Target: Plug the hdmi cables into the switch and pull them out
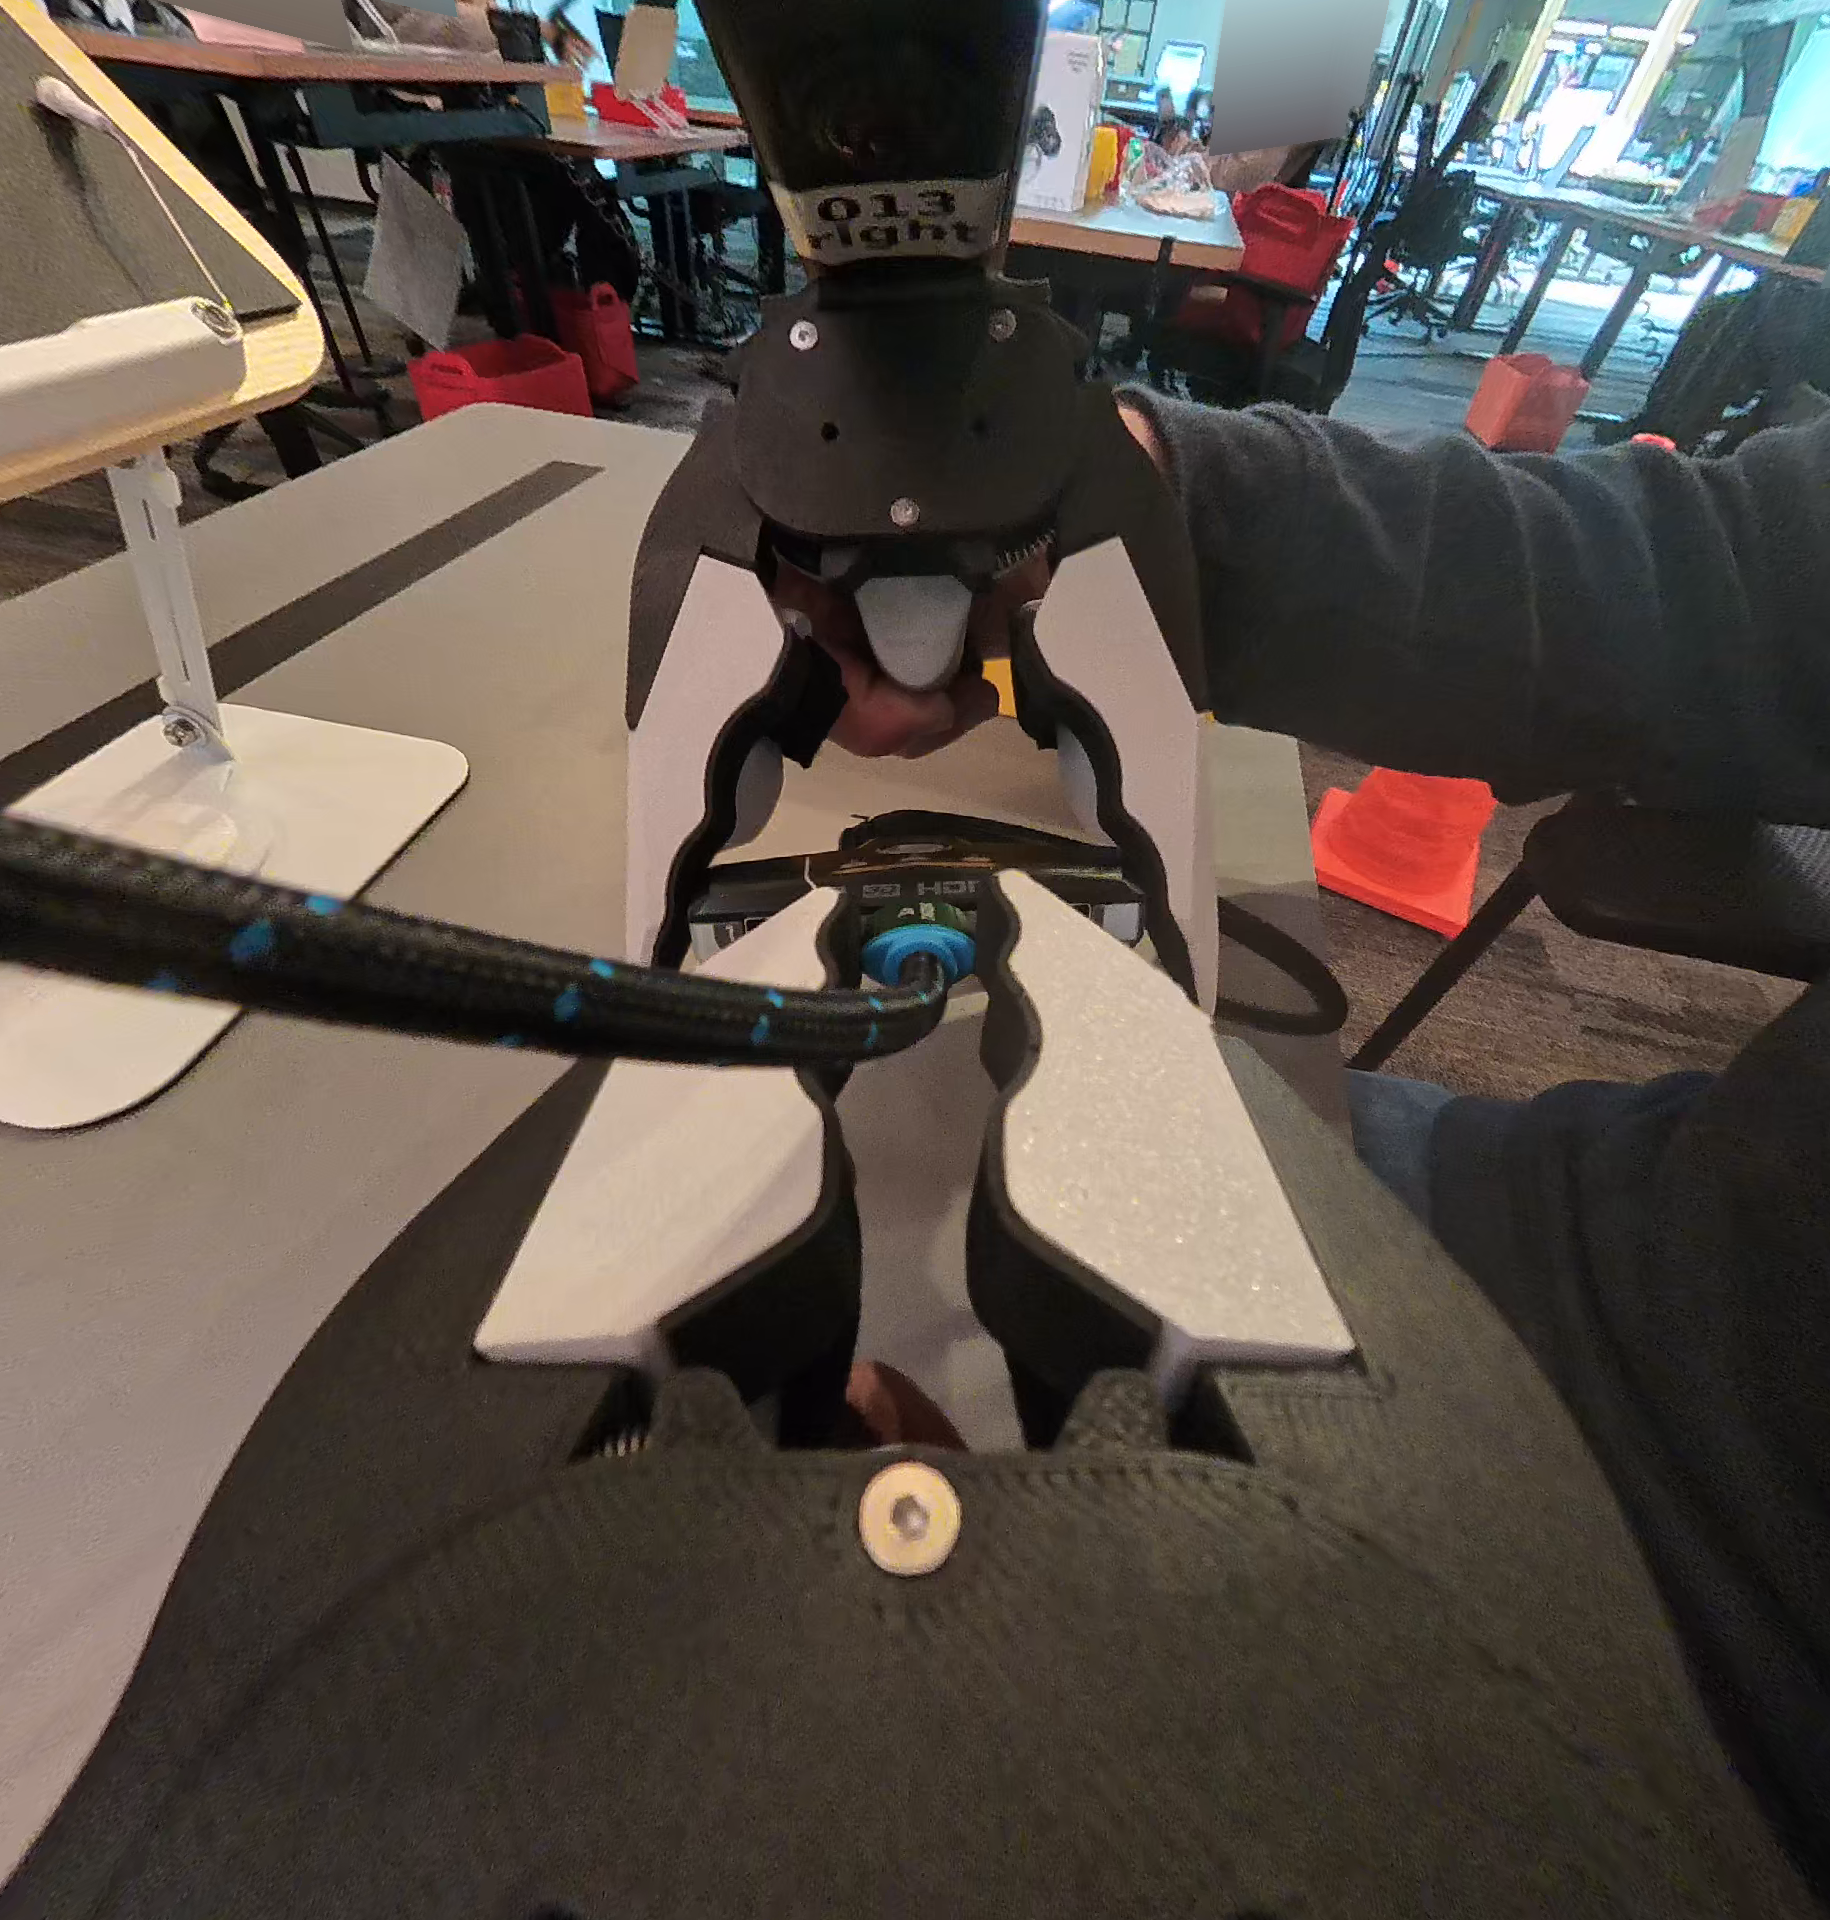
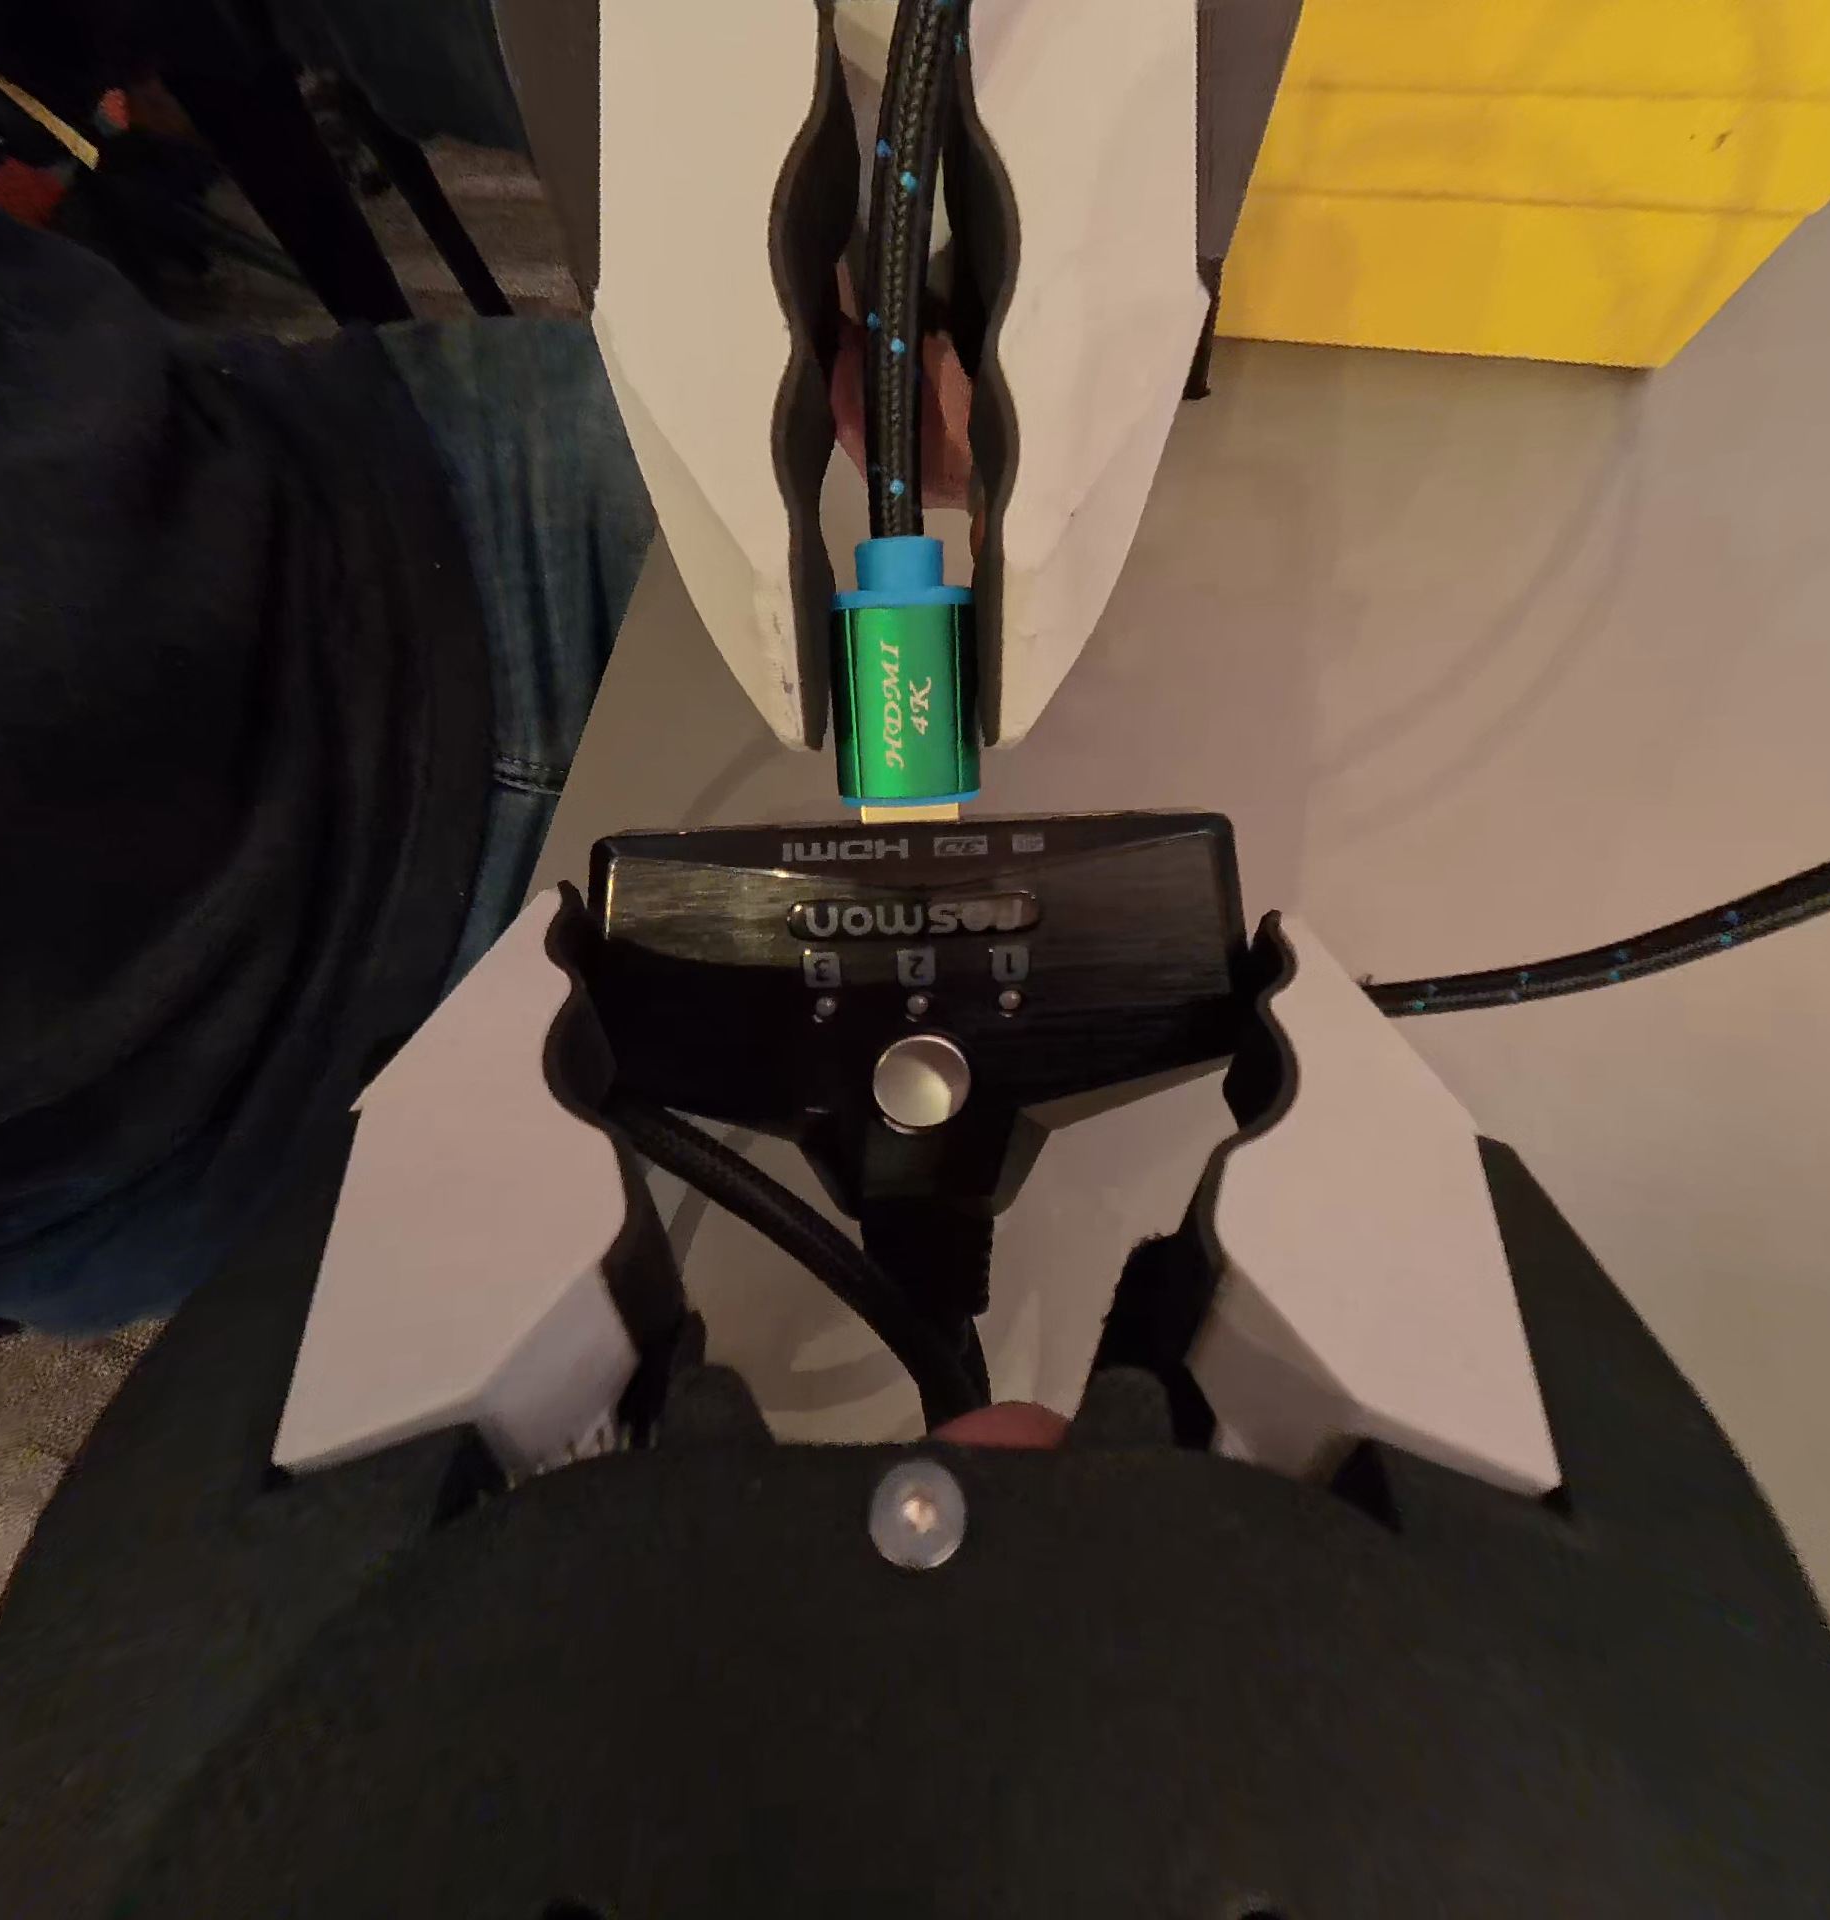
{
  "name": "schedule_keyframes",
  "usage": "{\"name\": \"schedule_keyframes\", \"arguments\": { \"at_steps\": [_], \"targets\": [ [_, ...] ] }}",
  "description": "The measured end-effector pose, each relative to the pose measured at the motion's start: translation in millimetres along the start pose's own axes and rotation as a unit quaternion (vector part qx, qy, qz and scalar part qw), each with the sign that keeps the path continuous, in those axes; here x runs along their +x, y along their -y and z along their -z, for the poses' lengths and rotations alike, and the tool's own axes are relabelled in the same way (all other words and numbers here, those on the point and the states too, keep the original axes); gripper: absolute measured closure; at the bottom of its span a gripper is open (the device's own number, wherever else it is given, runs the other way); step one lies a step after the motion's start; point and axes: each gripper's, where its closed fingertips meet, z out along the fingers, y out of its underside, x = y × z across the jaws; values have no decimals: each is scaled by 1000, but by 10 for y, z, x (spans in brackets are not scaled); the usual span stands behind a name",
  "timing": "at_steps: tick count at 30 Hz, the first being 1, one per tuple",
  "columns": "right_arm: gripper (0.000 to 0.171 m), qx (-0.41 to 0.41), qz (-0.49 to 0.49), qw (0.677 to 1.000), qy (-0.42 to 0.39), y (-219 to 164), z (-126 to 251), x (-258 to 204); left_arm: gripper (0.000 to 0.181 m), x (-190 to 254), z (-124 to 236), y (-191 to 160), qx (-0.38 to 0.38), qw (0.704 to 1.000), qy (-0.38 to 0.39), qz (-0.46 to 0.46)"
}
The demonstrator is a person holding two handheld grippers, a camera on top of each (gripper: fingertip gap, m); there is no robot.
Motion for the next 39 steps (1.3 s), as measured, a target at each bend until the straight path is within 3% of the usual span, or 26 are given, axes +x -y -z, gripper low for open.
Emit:
{"name": "schedule_keyframes", "arguments": {
  "at_steps": [19, 39],
  "targets": [
    [51, 30, -9, 999, -21, 49, 58, 29, 161, -7, -22, 57, 29, 1000, 9, -5],
    [50, -50, -5, 988, -144, -182, 141, 218, 156, -245, 147, 50, 10, 993, 95, 71]
  ]
}}
